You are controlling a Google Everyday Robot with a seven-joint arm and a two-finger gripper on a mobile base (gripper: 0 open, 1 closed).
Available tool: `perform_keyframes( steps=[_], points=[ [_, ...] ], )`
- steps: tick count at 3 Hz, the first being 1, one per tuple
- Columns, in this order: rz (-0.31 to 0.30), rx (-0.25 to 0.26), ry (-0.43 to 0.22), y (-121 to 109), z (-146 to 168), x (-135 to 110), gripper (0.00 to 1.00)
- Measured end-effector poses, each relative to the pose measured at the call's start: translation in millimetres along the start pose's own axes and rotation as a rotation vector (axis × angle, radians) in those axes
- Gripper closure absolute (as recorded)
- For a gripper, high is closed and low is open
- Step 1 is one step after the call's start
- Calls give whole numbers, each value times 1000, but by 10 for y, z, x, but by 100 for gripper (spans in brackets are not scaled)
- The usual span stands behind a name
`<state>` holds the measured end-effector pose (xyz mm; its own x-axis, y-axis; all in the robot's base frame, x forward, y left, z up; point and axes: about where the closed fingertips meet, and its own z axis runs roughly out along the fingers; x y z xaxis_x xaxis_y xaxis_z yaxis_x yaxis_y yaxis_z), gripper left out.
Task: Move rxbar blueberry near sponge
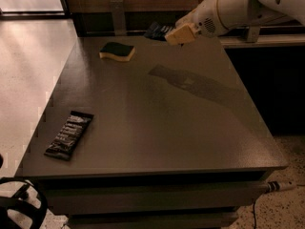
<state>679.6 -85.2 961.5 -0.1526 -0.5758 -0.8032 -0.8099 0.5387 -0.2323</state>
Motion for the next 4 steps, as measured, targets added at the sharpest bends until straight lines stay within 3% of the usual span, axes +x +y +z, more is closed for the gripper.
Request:
perform_keyframes(
  steps=[1,3,4],
  points=[
    [8,-14,32,-180,269,20,100],
    [44,-65,19,-539,792,42,100],
    [66,-93,6,-538,975,90,100]
  ],
)
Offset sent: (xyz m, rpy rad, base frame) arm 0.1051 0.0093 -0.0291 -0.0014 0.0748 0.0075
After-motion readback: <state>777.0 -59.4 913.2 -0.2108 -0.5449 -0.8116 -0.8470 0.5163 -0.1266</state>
